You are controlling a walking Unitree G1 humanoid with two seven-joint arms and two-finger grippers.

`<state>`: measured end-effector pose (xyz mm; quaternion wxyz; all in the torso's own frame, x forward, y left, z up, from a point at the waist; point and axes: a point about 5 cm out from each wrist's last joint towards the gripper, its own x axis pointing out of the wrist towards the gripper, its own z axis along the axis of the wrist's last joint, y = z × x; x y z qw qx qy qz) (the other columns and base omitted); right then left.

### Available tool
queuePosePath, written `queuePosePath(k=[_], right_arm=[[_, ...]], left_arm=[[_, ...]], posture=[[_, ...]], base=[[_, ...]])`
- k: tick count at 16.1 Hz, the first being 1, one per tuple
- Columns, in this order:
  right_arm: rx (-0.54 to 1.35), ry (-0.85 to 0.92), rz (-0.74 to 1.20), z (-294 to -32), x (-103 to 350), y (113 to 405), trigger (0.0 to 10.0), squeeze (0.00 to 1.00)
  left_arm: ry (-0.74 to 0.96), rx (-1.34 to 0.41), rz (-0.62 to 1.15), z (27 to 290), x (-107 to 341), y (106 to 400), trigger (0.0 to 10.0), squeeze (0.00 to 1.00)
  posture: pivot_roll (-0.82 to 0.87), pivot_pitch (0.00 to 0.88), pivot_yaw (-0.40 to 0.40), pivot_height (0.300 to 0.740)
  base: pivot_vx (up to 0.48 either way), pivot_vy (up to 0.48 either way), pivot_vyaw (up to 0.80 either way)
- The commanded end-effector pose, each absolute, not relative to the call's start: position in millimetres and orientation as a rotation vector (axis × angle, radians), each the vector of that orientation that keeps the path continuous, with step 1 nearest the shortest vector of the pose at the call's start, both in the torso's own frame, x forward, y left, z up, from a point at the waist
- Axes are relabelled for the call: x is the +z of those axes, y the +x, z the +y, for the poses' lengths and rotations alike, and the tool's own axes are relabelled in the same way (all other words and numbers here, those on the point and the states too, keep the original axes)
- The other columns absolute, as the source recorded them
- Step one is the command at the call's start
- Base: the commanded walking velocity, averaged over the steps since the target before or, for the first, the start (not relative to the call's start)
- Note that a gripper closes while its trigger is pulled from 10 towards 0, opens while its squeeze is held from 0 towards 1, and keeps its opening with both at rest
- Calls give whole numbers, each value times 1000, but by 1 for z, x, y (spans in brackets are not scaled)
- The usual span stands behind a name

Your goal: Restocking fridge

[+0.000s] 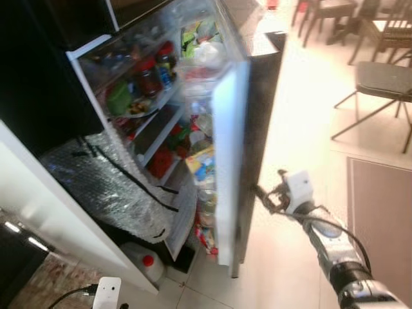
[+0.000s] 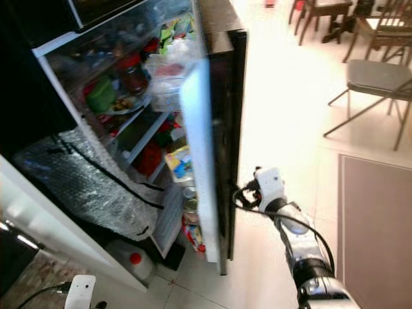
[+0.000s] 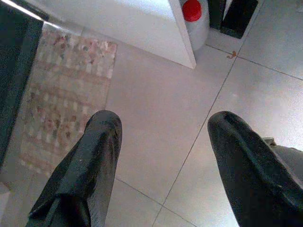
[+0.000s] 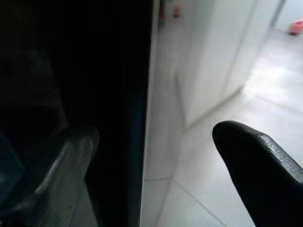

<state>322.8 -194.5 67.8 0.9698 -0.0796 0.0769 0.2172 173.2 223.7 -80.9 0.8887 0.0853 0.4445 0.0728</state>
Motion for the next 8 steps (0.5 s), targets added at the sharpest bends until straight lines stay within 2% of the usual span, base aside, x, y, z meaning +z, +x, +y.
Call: queuePosePath(k=[1, 6, 8], right_arm=[[480, -134, 152, -190, 68, 321, 10000, 0], [657, -90, 160, -173, 64, 308, 10000, 0], [653, -90, 162, -173, 65, 308, 10000, 0]], left_arm=[[196, 158, 939, 227, -82, 169, 10000, 0], [200, 155, 937, 227, -82, 170, 10000, 0], [200, 156, 937, 227, -82, 170, 10000, 0]], posture=[[-51, 0, 93, 740], [-46, 0, 93, 740], [-47, 0, 92, 740]], base=[[0, 0, 0], [0, 0, 0], [0, 0, 0]])
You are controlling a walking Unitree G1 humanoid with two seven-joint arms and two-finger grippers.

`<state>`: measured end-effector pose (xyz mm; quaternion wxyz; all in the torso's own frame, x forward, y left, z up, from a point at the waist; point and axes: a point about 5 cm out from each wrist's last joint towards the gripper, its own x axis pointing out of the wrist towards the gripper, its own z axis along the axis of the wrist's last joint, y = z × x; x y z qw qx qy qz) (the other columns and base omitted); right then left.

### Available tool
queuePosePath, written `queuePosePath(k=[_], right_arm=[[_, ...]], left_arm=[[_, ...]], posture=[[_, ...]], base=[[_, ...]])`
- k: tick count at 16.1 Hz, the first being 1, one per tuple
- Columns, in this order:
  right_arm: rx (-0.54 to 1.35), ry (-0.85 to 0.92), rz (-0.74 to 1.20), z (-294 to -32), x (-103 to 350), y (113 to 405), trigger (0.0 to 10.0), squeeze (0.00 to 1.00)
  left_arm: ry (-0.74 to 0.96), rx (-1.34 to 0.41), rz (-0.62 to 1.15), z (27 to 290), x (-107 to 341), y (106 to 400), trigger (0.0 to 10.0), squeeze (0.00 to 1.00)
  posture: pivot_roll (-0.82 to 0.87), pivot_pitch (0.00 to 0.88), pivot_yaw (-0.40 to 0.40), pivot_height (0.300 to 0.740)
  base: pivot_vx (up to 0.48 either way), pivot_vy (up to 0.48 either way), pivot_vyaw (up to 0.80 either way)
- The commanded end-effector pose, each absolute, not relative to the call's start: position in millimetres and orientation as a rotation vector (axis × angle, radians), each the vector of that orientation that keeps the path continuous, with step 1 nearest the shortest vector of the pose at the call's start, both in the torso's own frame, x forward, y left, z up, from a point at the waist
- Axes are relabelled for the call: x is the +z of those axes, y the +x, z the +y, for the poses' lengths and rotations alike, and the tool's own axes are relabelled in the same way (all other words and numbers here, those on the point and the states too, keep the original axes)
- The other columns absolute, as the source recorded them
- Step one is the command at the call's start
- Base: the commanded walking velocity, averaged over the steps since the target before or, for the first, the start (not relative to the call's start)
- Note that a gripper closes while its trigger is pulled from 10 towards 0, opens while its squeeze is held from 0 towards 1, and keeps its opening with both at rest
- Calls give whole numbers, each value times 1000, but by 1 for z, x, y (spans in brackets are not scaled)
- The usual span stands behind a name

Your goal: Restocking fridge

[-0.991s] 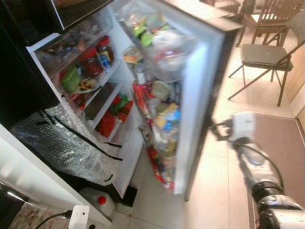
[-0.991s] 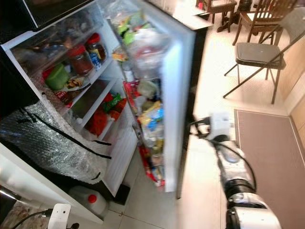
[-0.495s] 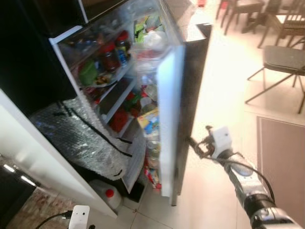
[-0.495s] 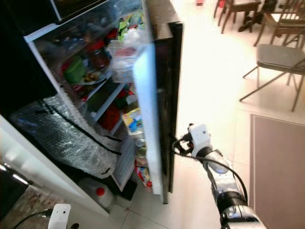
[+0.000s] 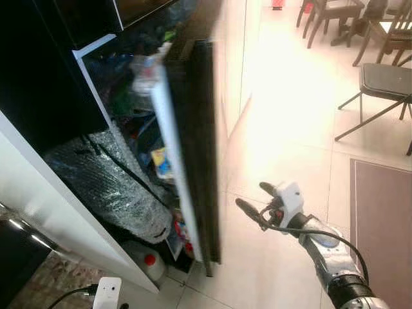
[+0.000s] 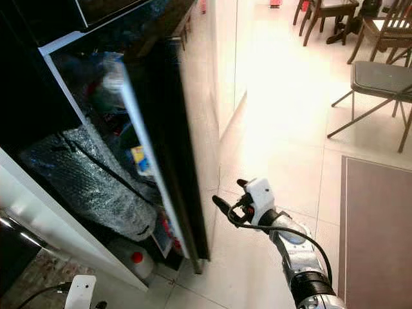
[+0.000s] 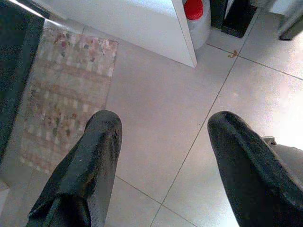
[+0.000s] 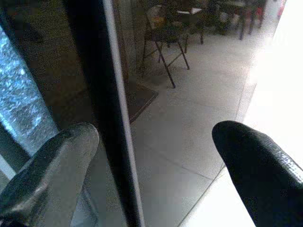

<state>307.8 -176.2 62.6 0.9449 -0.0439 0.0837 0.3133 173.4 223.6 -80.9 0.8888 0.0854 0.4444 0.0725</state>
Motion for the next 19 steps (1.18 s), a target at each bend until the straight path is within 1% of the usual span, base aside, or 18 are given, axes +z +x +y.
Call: queuePosePath(k=[1, 3, 6, 9, 10, 11, 12, 13, 15, 19], right_arm=[[613, -100, 152, -177, 68, 311, 10000, 0], [561, -92, 131, -180, 72, 315, 10000, 0], [487, -62, 92, -179, 78, 321, 10000, 0], [302, 5, 65, -179, 85, 333, 10000, 0], [295, -16, 49, -175, 90, 336, 10000, 0], [340, -117, 43, -167, 92, 337, 10000, 0], [403, -179, 44, -156, 93, 338, 10000, 0], [429, -175, 32, -148, 97, 341, 10000, 0], [439, -145, 17, -142, 102, 344, 10000, 0], [412, -158, 36, -143, 99, 345, 10000, 0]], left_arm=[[200, 156, 938, 228, -82, 170, 10000, 0], [199, 157, 937, 227, -82, 170, 10000, 0], [197, 157, 935, 228, -82, 170, 10000, 0], [196, 158, 933, 228, -81, 170, 10000, 0], [196, 159, 933, 229, -81, 170, 10000, 0], [196, 159, 933, 229, -81, 170, 10000, 0], [197, 159, 932, 229, -81, 170, 10000, 0], [196, 159, 932, 229, -81, 170, 10000, 0], [193, 161, 930, 229, -81, 171, 10000, 0], [190, 166, 933, 229, -81, 170, 10000, 0]], posture=[[-47, 0, 92, 740], [-46, 1, 91, 740], [-45, 1, 92, 740], [-41, 1, 94, 740], [-40, 2, 96, 740], [-41, 2, 98, 740], [-42, 2, 98, 740], [-38, 2, 96, 740], [-35, 2, 94, 740], [-36, 0, 95, 740]], base=[[0, 0, 0], [0, 0, 0], [0, 0, 0], [0, 0, 0], [0, 0, 0], [0, 0, 0], [0, 0, 0], [0, 0, 0], [0, 0, 0], [0, 0, 0]])
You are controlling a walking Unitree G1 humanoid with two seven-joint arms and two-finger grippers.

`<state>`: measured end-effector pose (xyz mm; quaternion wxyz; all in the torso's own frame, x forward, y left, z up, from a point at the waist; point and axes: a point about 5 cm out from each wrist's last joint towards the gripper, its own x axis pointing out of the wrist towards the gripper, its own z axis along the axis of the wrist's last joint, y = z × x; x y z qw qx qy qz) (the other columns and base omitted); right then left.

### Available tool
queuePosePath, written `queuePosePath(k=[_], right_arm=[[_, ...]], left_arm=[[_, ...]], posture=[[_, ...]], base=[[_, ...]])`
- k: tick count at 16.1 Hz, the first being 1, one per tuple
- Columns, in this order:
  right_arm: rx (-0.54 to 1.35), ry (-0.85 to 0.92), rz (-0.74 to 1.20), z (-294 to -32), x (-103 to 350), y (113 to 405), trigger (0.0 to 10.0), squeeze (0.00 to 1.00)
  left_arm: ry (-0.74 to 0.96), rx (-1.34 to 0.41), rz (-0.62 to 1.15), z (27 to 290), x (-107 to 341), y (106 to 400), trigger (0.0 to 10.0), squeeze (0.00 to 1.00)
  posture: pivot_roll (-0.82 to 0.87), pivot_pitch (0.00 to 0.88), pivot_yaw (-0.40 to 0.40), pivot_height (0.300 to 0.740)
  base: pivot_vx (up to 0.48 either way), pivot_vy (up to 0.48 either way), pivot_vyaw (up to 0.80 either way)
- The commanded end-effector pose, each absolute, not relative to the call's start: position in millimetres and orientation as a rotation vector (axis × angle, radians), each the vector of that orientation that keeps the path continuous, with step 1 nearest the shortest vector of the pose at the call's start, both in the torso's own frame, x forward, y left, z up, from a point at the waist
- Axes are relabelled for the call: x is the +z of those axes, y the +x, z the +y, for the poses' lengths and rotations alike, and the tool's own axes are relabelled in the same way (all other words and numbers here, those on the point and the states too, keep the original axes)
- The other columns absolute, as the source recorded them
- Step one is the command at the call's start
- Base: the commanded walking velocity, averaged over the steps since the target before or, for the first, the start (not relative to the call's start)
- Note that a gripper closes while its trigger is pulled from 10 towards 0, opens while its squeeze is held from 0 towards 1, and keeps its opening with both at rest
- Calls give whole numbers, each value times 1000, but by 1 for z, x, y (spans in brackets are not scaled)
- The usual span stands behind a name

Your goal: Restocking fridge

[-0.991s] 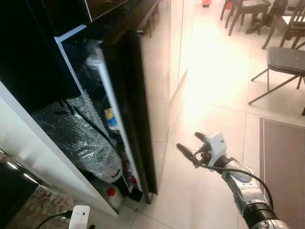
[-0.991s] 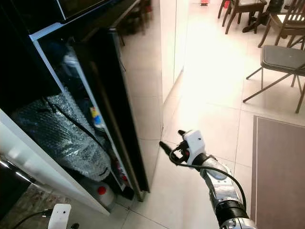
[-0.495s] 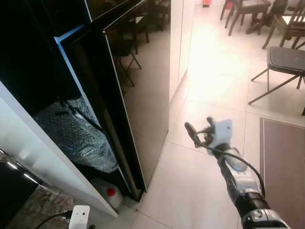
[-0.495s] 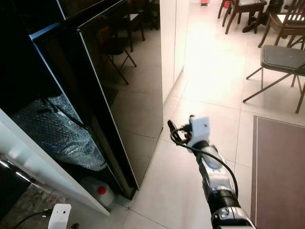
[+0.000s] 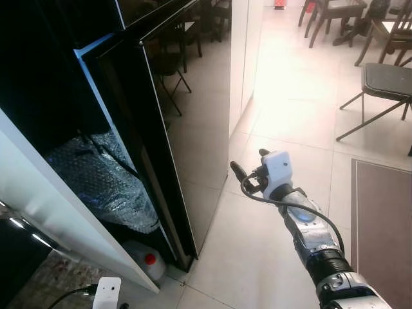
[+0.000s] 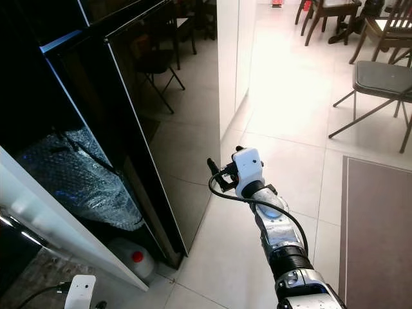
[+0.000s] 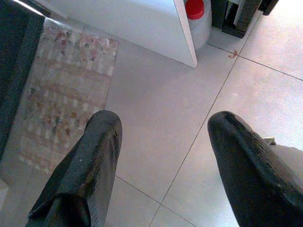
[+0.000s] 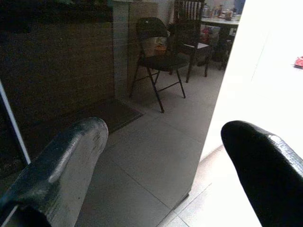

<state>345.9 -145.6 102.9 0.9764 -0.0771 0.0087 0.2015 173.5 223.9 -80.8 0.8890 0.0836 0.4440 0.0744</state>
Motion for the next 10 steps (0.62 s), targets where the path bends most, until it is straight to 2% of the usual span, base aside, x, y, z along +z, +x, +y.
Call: queuePosePath(k=[1, 5, 8, 10], right_arm=[[401, -173, 60, -146, 95, 344, 10000, 0], [412, -124, 89, -142, 91, 343, 10000, 0], [429, -166, 81, -138, 90, 341, 10000, 0], [411, -169, 65, -140, 91, 341, 10000, 0]], left_arm=[[189, 166, 933, 229, -81, 170, 10000, 0], [176, 170, 938, 229, -82, 169, 10000, 0], [168, 177, 944, 229, -82, 168, 10000, 0], [165, 181, 947, 230, -83, 167, 10000, 0]], posture=[[-38, 0, 96, 740], [-35, 0, 94, 740], [-33, 0, 94, 740], [-34, 0, 93, 740]], base=[[0, 0, 0], [0, 0, 0], [0, 0, 0], [0, 0, 800]])
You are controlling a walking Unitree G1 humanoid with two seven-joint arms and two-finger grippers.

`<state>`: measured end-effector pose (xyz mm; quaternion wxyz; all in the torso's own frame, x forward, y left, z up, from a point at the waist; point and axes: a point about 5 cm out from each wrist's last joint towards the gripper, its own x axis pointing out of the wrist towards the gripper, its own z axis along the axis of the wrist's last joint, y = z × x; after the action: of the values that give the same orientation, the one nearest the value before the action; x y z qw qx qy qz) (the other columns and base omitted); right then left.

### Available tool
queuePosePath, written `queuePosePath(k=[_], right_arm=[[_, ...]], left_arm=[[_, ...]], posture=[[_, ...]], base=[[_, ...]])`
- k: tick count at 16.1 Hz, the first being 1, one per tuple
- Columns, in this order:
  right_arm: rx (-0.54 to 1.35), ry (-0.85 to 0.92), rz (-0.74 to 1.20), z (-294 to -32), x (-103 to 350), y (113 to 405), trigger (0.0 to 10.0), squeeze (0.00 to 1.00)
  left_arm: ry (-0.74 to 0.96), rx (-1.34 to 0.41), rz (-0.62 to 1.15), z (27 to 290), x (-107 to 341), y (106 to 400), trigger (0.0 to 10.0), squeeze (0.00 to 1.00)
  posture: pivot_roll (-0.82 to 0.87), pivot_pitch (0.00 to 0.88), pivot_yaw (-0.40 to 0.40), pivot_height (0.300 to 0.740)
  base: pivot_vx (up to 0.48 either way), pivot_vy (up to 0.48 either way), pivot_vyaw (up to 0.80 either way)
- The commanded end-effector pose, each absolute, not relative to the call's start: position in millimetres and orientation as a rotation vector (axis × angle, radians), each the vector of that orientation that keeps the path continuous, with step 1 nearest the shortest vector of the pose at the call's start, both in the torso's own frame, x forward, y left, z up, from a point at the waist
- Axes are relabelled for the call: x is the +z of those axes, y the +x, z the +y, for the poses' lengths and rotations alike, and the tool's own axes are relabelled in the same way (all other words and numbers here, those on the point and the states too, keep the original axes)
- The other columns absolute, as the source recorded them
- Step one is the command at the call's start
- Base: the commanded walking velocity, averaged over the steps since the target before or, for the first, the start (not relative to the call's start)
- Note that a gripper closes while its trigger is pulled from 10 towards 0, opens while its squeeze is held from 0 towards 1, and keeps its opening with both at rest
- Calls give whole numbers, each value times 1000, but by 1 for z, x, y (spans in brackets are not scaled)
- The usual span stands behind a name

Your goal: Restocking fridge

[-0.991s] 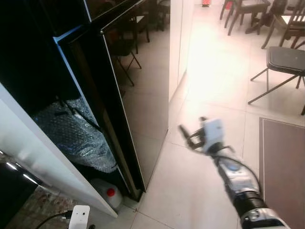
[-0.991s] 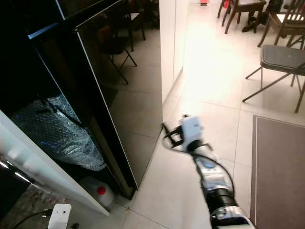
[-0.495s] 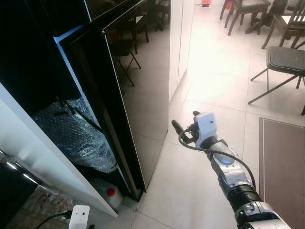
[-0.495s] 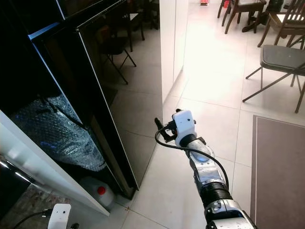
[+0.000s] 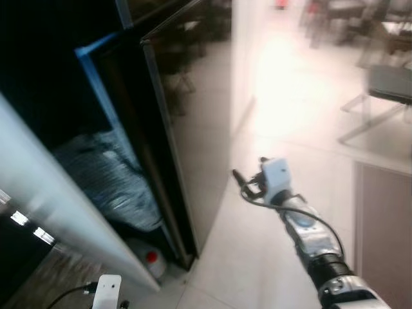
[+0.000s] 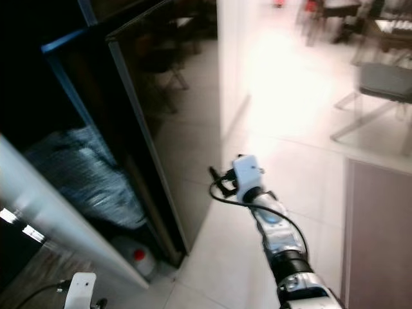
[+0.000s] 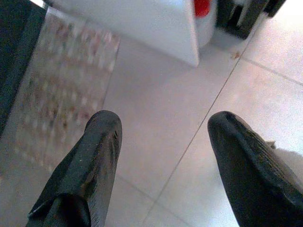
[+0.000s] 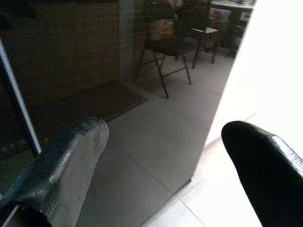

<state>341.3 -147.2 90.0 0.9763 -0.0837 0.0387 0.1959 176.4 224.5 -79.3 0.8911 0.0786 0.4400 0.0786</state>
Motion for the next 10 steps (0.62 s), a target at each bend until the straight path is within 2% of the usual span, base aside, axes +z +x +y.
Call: queuePosePath(k=[1, 10], right_arm=[[413, -164, 67, -140, 91, 341, 10000, 0], [410, -163, 78, -145, 89, 340, 10000, 0]], left_arm=[[163, 183, 947, 231, -83, 167, 10000, 0], [156, 183, 948, 230, -83, 166, 10000, 0]], posture=[[-38, 0, 94, 740], [-31, 0, 91, 740]], base=[[0, 0, 800], [0, 0, 800]])
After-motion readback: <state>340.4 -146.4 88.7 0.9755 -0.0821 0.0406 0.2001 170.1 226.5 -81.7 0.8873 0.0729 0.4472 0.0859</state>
